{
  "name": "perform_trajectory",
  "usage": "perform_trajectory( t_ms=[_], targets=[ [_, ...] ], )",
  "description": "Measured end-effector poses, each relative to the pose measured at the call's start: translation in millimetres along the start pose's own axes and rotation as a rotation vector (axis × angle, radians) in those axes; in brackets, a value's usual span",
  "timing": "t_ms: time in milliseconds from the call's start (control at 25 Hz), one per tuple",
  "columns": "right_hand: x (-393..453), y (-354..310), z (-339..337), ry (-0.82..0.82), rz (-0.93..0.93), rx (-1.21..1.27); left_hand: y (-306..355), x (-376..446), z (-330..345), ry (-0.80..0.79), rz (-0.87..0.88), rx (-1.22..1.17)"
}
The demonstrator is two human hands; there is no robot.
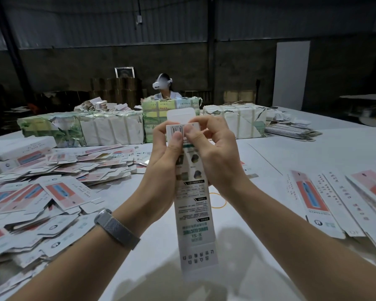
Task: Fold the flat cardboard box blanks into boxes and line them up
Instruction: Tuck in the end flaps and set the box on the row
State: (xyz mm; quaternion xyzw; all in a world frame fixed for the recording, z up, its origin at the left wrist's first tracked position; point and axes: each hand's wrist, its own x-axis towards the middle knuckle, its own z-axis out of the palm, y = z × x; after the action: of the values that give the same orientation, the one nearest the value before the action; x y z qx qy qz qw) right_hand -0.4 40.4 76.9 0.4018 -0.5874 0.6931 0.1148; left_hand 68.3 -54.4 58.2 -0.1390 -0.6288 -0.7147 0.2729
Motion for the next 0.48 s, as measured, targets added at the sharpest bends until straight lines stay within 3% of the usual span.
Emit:
perform_trajectory(
  t_ms=[160, 480],
  targets=[
    [2, -1, -7, -0.027, 0.126, 0.123, 0, -2, 0, -0.073, -0.087, 0.04],
    [6, 0, -15, -0.087, 0.121, 0.285, -1, -2, 0, -0.066, -0.124, 0.065]
  ],
)
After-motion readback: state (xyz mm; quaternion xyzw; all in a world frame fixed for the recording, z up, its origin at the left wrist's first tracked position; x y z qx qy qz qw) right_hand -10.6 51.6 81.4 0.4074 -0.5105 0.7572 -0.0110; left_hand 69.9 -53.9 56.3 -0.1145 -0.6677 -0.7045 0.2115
